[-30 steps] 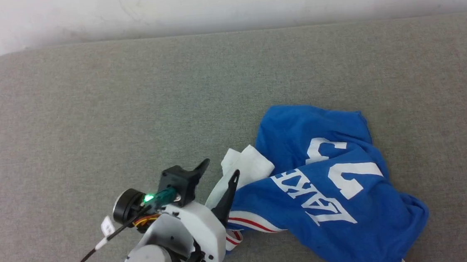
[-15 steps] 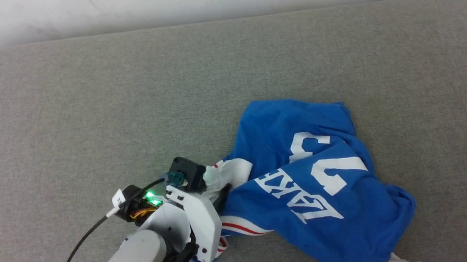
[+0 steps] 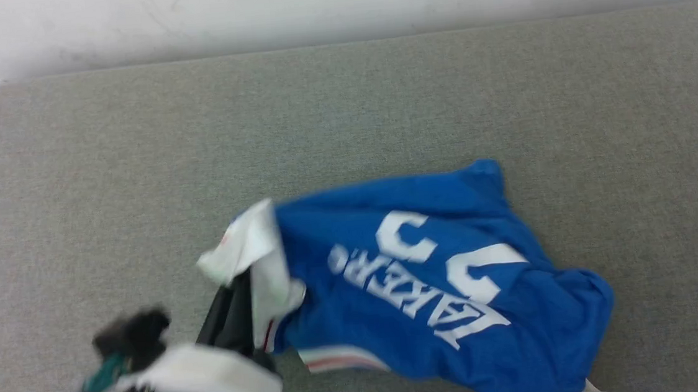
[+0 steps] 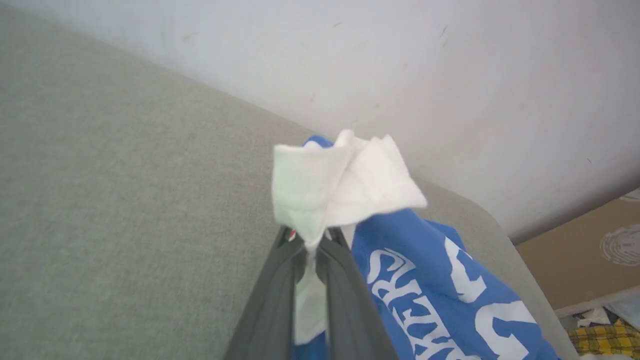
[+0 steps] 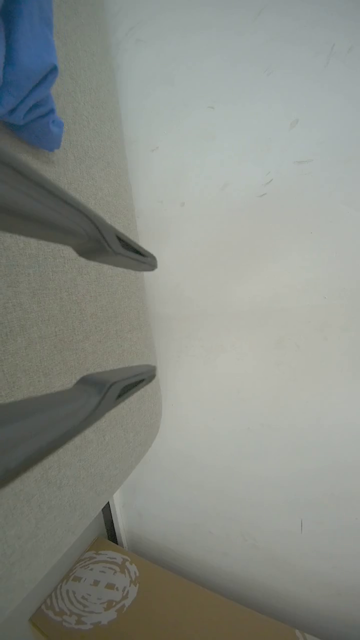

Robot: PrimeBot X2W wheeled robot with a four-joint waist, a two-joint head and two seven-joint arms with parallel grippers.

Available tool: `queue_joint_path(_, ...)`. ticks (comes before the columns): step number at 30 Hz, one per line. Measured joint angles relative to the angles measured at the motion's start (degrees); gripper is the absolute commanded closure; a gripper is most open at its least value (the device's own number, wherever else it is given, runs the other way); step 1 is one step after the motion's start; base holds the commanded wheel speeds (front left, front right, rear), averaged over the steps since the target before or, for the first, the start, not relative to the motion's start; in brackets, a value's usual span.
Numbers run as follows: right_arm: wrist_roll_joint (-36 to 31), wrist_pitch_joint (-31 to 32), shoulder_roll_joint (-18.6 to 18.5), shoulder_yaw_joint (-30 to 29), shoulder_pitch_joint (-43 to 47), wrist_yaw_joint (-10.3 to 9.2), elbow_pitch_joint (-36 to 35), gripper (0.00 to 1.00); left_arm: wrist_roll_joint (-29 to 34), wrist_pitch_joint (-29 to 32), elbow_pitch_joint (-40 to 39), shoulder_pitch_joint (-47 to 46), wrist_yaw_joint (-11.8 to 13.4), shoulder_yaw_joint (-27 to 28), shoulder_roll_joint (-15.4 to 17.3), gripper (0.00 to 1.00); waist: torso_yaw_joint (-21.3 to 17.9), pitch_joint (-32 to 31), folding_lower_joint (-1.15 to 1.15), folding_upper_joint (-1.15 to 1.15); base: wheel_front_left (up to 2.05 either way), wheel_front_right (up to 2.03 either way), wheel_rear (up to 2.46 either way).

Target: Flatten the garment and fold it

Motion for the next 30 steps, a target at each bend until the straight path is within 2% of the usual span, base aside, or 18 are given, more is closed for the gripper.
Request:
queue_joint_path(1,0.0,0.0,0.0,0.0,0.2,0.0,0.1,0.0,-0.8,-1.4,0.3,3.1,0.9,1.3,-0.4,0.0,0.2,-0.1,0.0,0.0,0.0,0.0,0.0)
queue_joint_path(4,0.0,0.0,0.0,0.2,0.4,0.0,0.2,0.0,-3.3,-4.3,2.2,9.5,3.4,4.8,-1.8,0.0,0.9,-0.6,0.0,0.0,0.0,0.0,0.0)
queue_joint_path(8,0.0,0.1,0.0,0.8,0.4,0.0,0.2,0.0,-4.3,-6.6,5.2,13.5,5.9,8.4,-2.3,0.0,1.3,-1.3,0.0,0.0,0.0,0.0,0.0)
queue_joint_path(11,0.0,0.1,0.0,0.7,0.6,0.0,0.2,0.0,-2.7,-8.6,5.6,14.4,7.2,9.8,-1.6,0.0,1.6,-1.6,0.0,0.0,0.0,0.0,0.0)
queue_joint_path(13,0.0,0.1,0.0,0.8,0.8,0.0,0.2,0.0,0.8,-10.5,3.5,13.9,7.2,10.4,-0.5,0.0,1.7,-1.9,0.0,0.0,0.0,0.0,0.0)
queue_joint_path(15,0.0,0.1,0.0,1.0,0.9,0.0,0.3,0.0,5.4,-11.6,-0.5,11.8,6.4,11.8,-0.6,0.0,1.8,-2.1,0.0,0.0,0.0,0.0,0.0)
queue_joint_path(16,0.0,0.1,0.0,1.3,0.9,0.0,0.3,0.0,8.7,-11.8,-3.4,10.2,5.1,12.6,-0.7,0.0,1.8,-2.2,0.0,0.0,0.0,0.0,0.0)
queue_joint_path(18,0.0,0.1,0.0,1.8,0.9,0.0,0.4,0.0,16.6,-11.9,-10.9,6.0,2.6,15.5,-3.1,0.0,1.5,-2.3,0.0,0.0,0.0,0.0,0.0)
queue_joint_path(21,0.0,0.1,0.0,2.4,0.9,0.0,0.6,0.0,27.8,-11.9,-18.9,2.2,-1.2,16.6,-6.4,0.0,0.8,-2.6,0.0,0.0,0.0,0.0,0.0)
queue_joint_path(23,0.2,0.0,0.0,2.9,1.1,0.0,1.1,0.0,33.0,-11.9,-20.5,2.4,-2.8,16.1,-7.9,0.0,0.3,-3.0,0.01,0.0,0.0,0.0,0.0)
queue_joint_path(25,0.7,0.0,0.0,3.3,2.0,0.0,1.5,0.0,37.0,-11.9,-20.5,3.8,-3.4,15.2,-8.3,0.0,0.0,-3.5,0.0,0.0,0.0,0.0,0.0)
queue_joint_path(30,0.6,1.9,-0.1,5.7,3.1,-0.01,1.5,0.0,40.8,-11.9,-19.5,8.0,-3.8,13.4,-9.7,0.0,0.2,-4.7,0.0,0.0,0.0,0.0,0.0)
